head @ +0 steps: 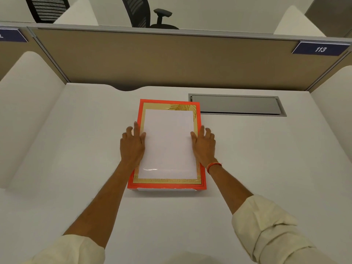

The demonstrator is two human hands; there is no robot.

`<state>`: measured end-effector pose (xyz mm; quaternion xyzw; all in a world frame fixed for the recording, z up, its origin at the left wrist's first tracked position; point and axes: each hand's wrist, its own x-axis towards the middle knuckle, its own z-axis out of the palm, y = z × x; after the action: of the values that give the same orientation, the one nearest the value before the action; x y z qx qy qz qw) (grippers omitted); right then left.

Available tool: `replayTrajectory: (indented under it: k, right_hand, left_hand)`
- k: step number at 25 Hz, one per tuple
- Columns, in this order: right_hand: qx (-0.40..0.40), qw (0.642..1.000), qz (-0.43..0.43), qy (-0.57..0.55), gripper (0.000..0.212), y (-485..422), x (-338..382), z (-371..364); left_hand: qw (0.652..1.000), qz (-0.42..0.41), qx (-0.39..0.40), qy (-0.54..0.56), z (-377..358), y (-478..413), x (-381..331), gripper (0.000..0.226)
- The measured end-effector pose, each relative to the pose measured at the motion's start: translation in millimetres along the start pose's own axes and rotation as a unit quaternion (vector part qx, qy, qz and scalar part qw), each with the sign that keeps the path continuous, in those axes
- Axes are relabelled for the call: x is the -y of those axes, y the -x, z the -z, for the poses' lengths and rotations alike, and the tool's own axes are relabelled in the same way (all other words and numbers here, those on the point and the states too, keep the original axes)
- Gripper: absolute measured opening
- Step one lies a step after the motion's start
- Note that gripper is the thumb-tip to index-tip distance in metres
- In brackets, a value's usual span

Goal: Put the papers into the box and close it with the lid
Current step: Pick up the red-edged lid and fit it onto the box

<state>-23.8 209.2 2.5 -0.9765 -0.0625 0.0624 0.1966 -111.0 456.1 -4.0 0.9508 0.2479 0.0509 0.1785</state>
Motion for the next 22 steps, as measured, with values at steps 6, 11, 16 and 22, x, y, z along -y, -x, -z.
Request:
replayTrajectory:
  k: [6,11,16,22]
  right_hand:
    - [0.016,0.988,0.141,0.065,0.071,15,15,-19]
    - [0.033,0.988,0.129,0.074,0.072,14,14,-24]
    - [0.035,0.988,0.126,0.08,0.079,15,15,-25]
    - [0.039,0.988,0.118,0.089,0.079,15,14,-29]
  left_hand:
    - [0.983,-0.16,-0.003,-0.086,-15,12,-25,0.073]
    - [0.987,-0.137,0.025,-0.078,-19,12,-21,0.085]
    - [0.99,-0.118,0.036,-0.069,-22,12,-19,0.091]
    - [0.991,-0.109,0.045,-0.059,-27,11,-18,0.094]
